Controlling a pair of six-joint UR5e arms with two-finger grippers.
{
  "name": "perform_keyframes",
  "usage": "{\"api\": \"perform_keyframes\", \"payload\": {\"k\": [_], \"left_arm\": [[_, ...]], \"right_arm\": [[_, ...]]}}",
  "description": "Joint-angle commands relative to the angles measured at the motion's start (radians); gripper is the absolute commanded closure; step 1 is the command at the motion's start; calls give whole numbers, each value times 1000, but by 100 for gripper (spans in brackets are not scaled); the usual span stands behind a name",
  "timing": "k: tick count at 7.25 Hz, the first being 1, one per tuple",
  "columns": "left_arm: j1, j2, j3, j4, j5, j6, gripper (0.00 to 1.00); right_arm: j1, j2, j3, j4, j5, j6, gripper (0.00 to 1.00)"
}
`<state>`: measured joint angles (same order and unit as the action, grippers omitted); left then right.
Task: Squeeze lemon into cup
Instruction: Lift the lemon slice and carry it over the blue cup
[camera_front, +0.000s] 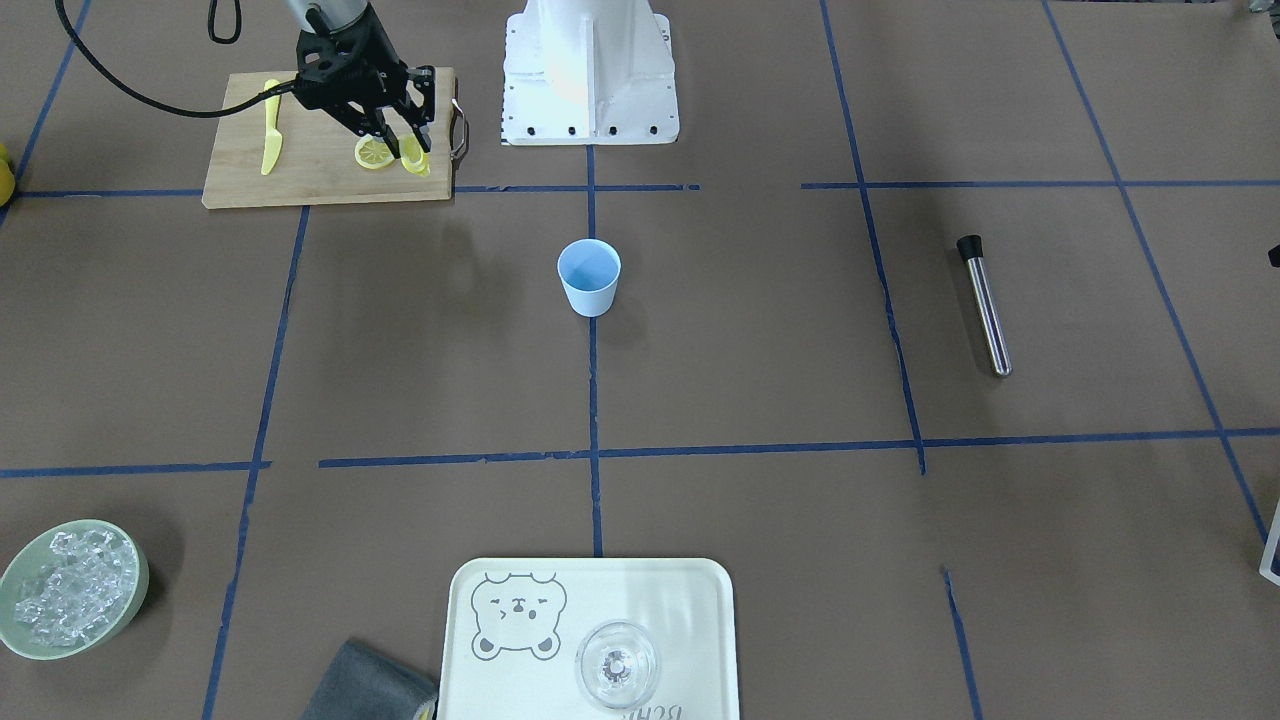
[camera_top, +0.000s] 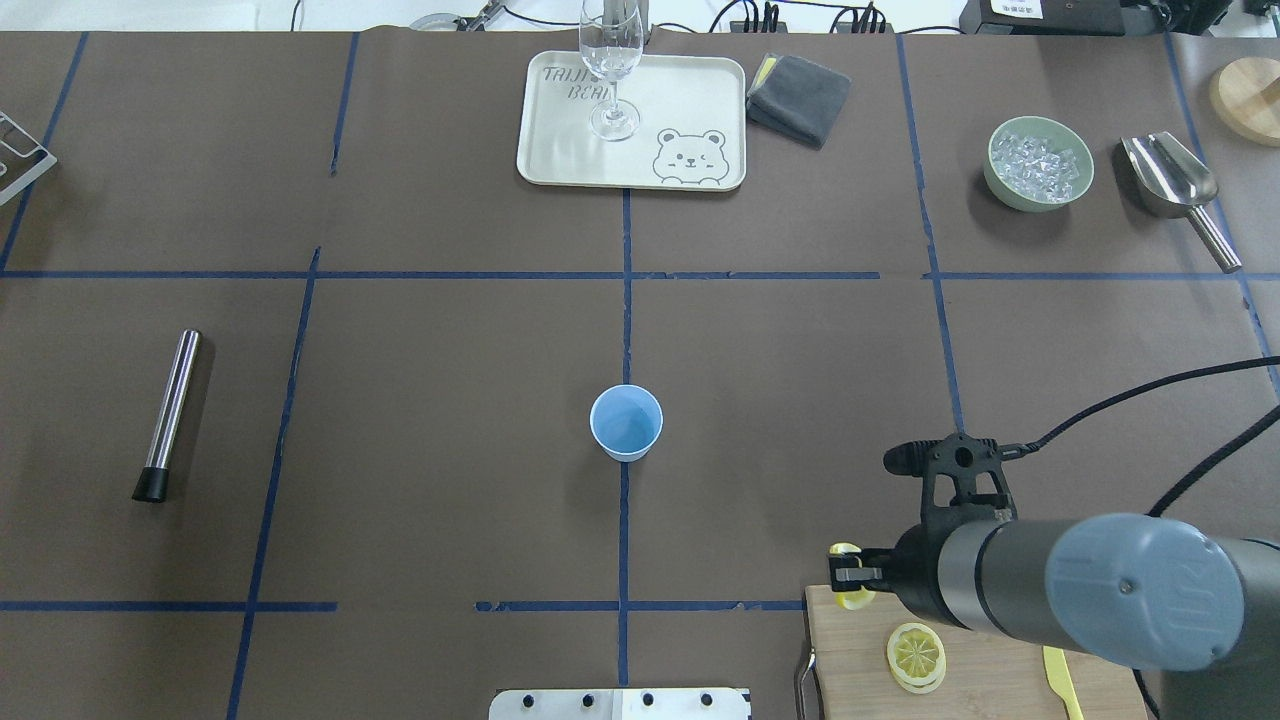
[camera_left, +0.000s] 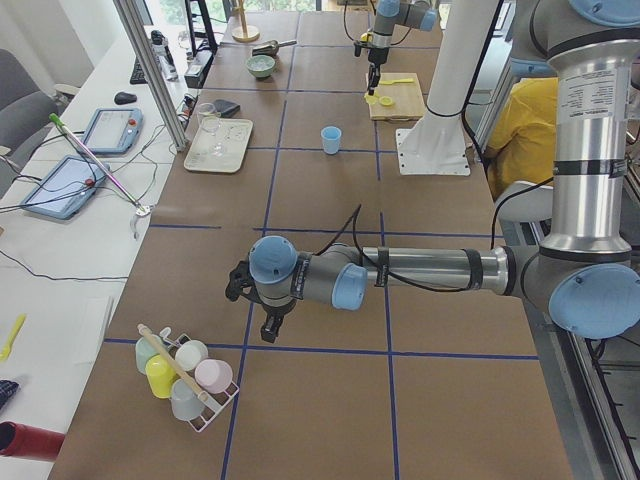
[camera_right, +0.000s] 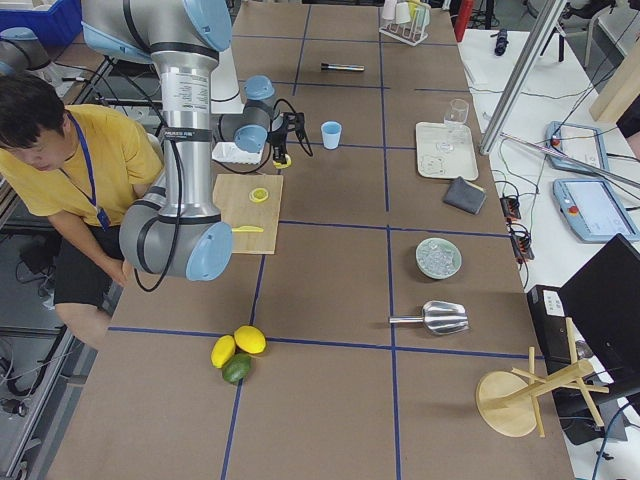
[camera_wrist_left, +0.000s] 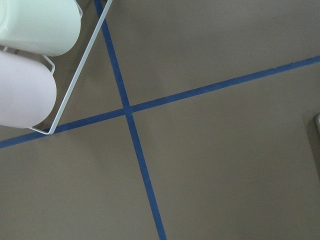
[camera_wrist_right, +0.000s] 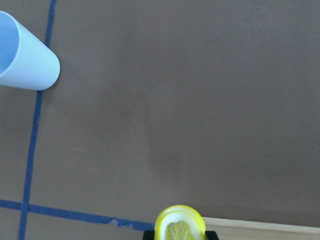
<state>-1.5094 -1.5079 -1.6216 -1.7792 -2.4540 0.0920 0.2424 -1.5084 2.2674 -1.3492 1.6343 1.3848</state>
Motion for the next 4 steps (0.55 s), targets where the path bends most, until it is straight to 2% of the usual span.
{"api": "perform_keyframes", "payload": {"k": [1,4], "left_arm": [[0,2,-1,0,-3,0,0],[-2,14,-9,0,-5,0,0]], "right_arm": [[92,251,-84,-157,31,-1,58],[204,475,-277,-162,90,9,58]]}}
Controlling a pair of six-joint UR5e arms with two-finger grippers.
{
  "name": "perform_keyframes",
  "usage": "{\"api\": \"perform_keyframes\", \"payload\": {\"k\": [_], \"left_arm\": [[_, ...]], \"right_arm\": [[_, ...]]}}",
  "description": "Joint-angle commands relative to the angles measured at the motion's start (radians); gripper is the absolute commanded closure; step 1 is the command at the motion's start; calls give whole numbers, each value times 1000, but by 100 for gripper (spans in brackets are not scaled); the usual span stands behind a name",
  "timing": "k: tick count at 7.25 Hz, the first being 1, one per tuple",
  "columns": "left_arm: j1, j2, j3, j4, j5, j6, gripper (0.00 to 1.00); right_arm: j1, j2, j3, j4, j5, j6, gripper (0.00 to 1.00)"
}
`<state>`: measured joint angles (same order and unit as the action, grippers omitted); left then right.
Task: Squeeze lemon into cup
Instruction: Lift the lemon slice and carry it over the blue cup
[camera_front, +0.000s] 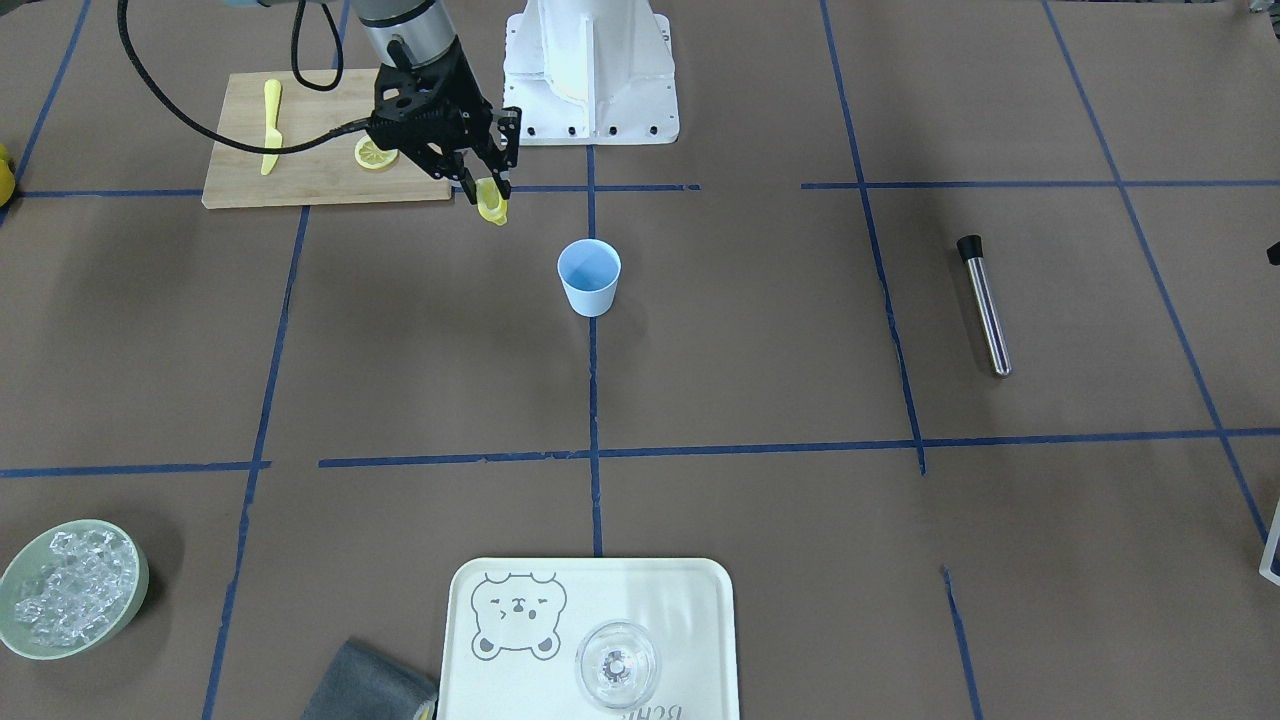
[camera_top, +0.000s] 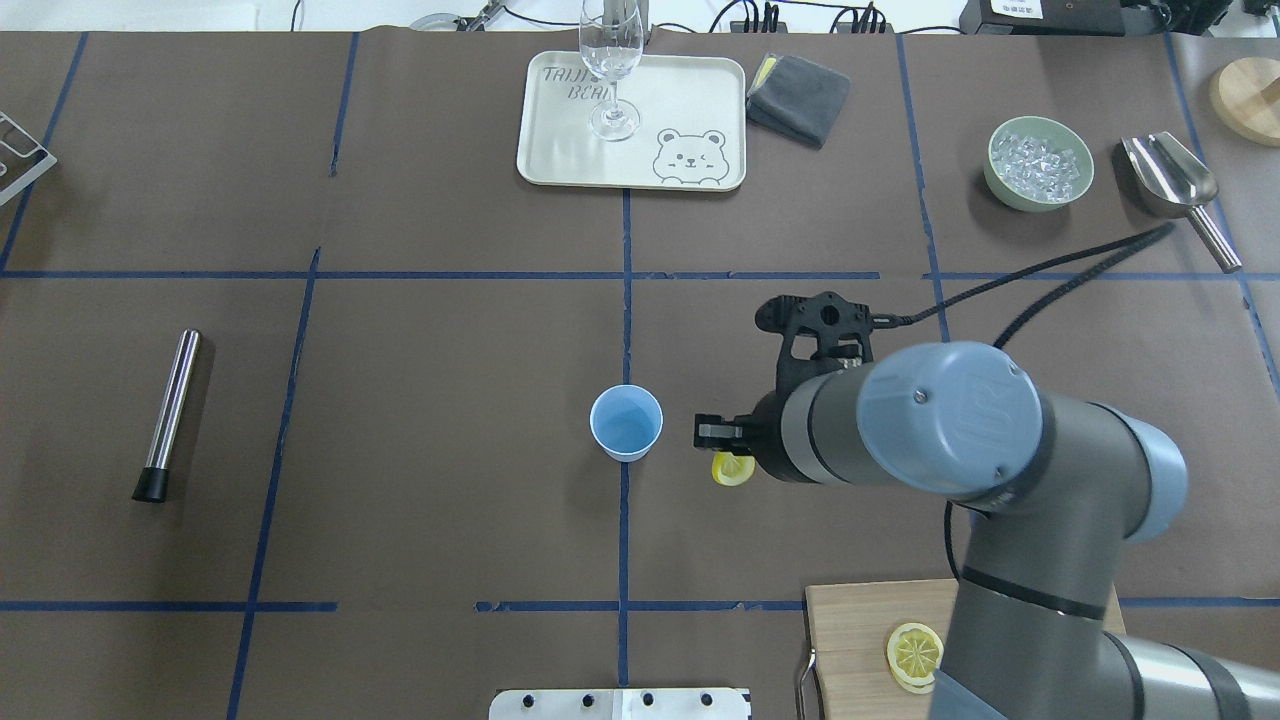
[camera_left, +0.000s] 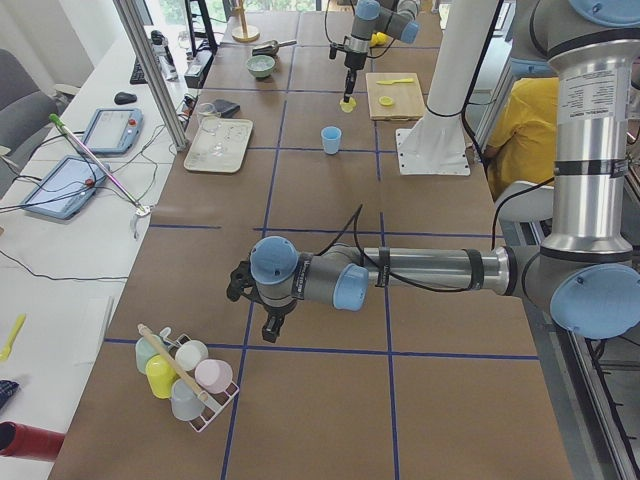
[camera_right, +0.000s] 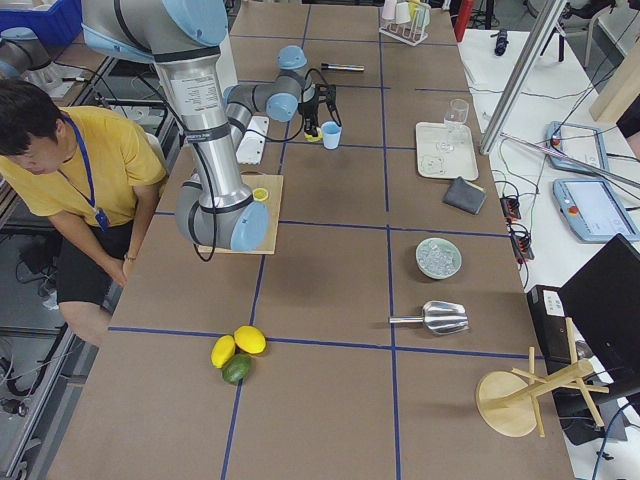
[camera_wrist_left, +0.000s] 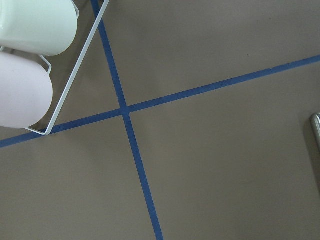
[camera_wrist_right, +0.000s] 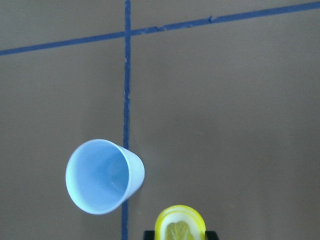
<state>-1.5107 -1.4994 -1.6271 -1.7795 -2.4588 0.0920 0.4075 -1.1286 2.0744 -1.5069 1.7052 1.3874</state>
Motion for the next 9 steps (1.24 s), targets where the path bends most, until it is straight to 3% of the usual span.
{"api": "perform_keyframes", "payload": {"k": [1,3,8,9], "left_arm": [[0,5,-4,0,0,0,0],[0,5,-10,0,-2,0,0],[0,5,-10,0,-2,-2,0],[0,5,-11,0,-2,-2,0]], "right_arm": [[40,157,-158,5,19,30,58],[40,222,-232,7,19,44,56],[30,222,-295,56,24,44,50],[25,222,-293,56,25,44,45]]}}
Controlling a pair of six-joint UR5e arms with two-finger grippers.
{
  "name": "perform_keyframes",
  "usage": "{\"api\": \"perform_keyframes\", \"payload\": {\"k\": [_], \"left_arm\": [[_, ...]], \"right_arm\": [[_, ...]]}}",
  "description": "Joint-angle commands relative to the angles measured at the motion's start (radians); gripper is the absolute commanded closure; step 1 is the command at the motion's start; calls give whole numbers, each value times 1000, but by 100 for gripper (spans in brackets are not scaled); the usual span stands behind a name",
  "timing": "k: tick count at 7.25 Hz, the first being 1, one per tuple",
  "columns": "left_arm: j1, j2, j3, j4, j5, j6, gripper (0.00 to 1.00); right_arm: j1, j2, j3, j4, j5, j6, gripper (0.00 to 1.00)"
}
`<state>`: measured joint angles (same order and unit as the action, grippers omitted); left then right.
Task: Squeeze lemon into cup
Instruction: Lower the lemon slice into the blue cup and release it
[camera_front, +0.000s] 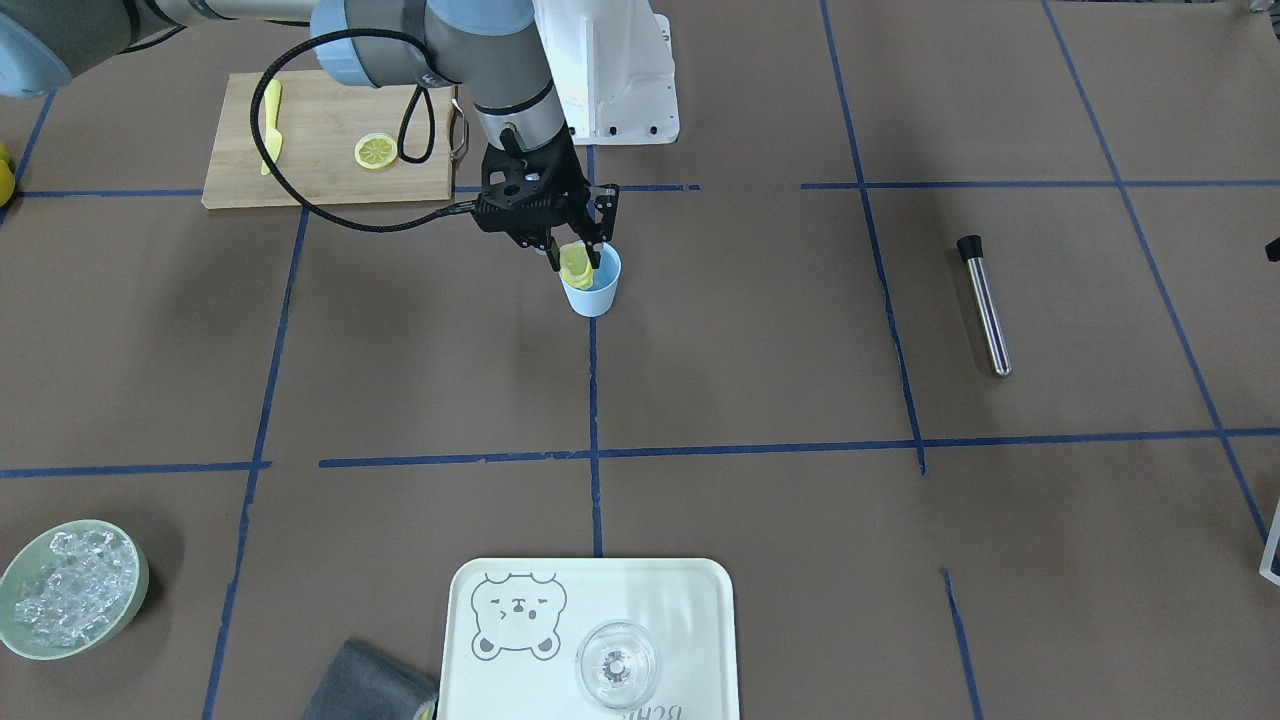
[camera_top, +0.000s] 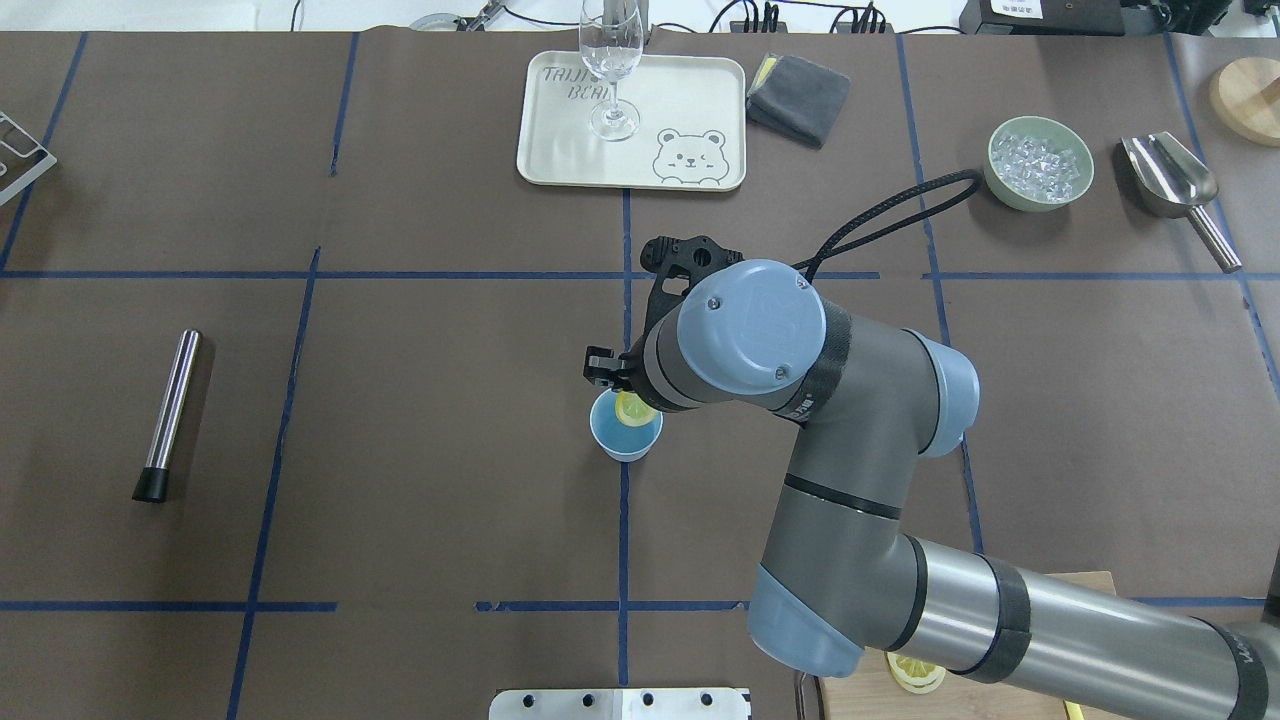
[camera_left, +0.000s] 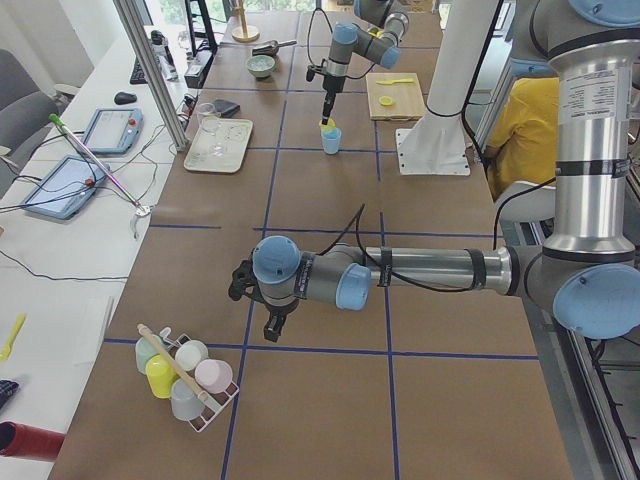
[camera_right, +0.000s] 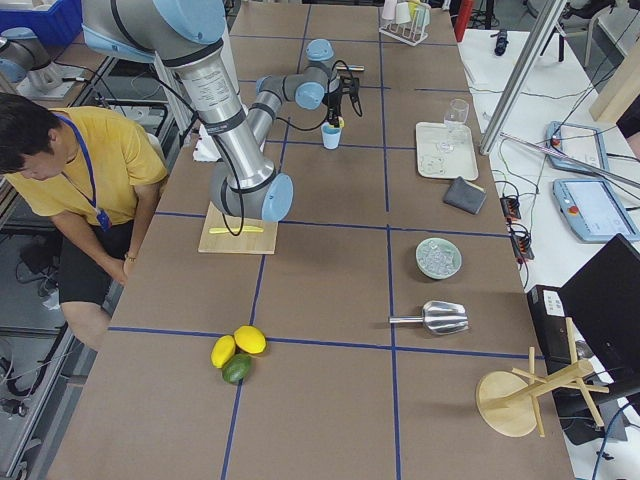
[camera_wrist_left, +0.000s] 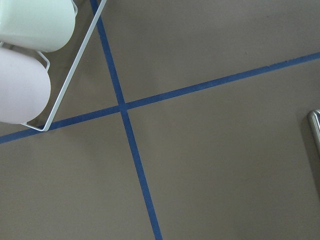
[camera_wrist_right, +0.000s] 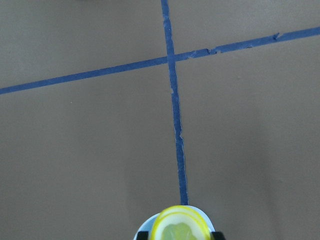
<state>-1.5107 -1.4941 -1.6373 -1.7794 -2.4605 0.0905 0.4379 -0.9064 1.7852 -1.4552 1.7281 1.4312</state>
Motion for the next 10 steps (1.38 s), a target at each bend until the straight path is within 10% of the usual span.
{"api": "perform_keyframes", "payload": {"k": [1,6,10], "left_arm": [[0,0,2,0,0,0,0],[6,-9,20,-55,2,-3,0],[265,-57,24,-278,41,-487,0]], "right_arm": [[-13,0,-1,6,4,0,39],[-22,-5,0,6,5,0,22],[218,-181,150,3,281,-119,0]]}}
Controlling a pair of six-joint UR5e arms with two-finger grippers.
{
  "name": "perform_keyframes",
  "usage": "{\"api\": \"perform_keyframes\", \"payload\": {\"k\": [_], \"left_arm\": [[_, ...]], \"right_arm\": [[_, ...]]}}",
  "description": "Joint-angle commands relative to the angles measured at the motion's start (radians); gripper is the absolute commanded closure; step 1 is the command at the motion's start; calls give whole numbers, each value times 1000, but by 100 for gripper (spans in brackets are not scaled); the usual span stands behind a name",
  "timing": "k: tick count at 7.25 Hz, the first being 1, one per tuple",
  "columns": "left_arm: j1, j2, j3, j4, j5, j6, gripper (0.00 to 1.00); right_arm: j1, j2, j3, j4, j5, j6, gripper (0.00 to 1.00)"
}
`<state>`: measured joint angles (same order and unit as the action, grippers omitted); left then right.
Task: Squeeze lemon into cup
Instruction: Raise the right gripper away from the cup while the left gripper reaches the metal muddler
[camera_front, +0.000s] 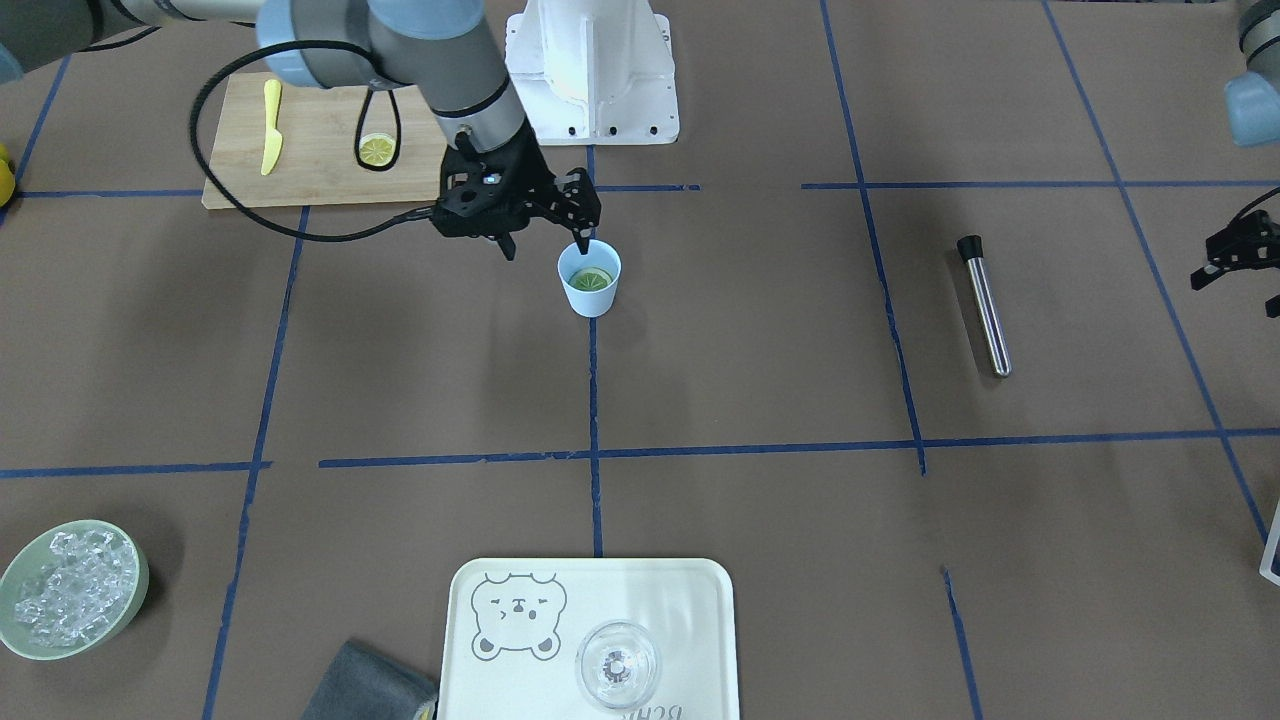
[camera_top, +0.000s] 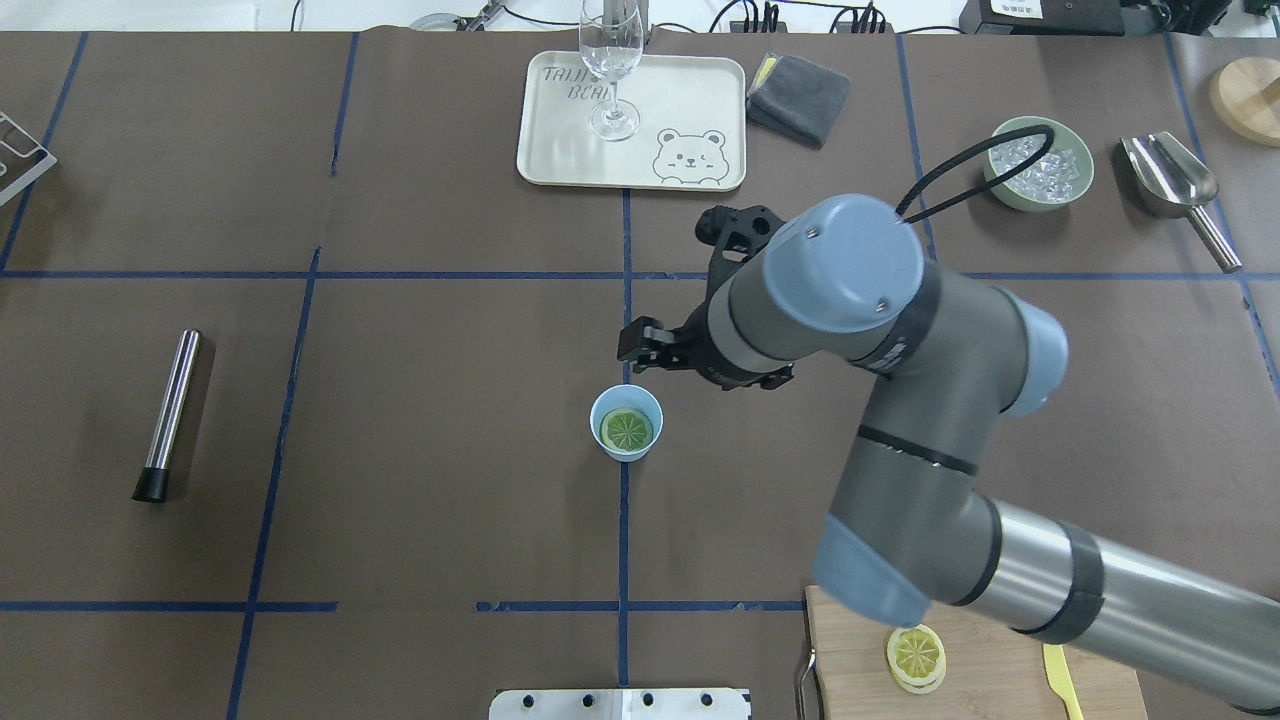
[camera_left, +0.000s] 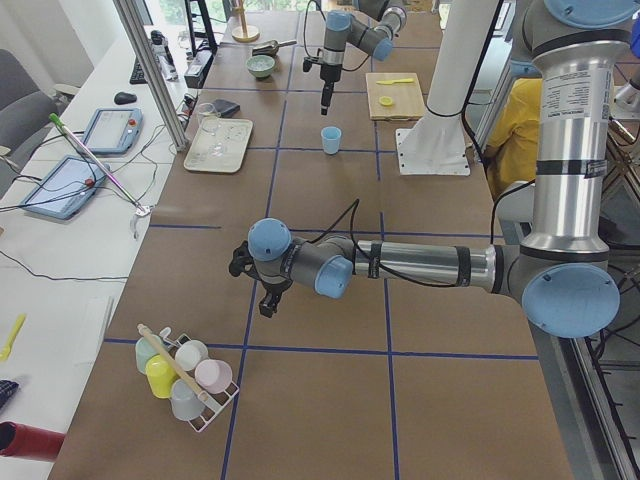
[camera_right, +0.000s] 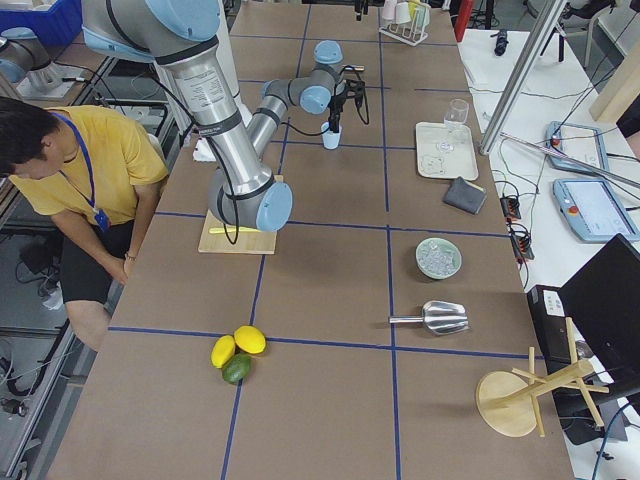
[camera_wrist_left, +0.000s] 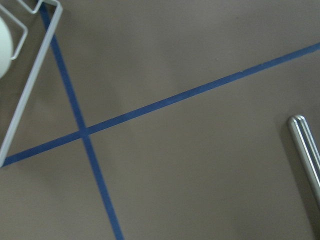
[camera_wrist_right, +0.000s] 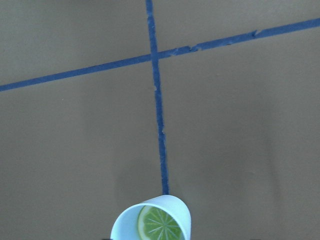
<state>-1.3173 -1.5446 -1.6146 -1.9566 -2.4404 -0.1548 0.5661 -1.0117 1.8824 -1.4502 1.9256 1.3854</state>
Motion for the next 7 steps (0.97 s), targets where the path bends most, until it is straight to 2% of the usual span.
{"api": "perform_keyframes", "payload": {"k": [1,2,3,4,6,7], "left_arm": [[175,-8,-2,-183,111,-437,0],[257,-28,-2,-186,170,-519,0],[285,-38,-4,-189,179,-613,2],[346,-45,-2,-188,182,-632,2],[407,-65,5,-186,198,-663,4],[432,-71,9,-186,266,-667,5]], "right_arm": [[159,-147,67,2,152,-163,0],[196,-206,70,2,174,-222,0],[216,-229,73,2,174,-229,0],[227,-270,95,1,171,-229,0],[253,-284,89,1,176,-233,0],[253,-288,90,1,176,-233,0]]}}
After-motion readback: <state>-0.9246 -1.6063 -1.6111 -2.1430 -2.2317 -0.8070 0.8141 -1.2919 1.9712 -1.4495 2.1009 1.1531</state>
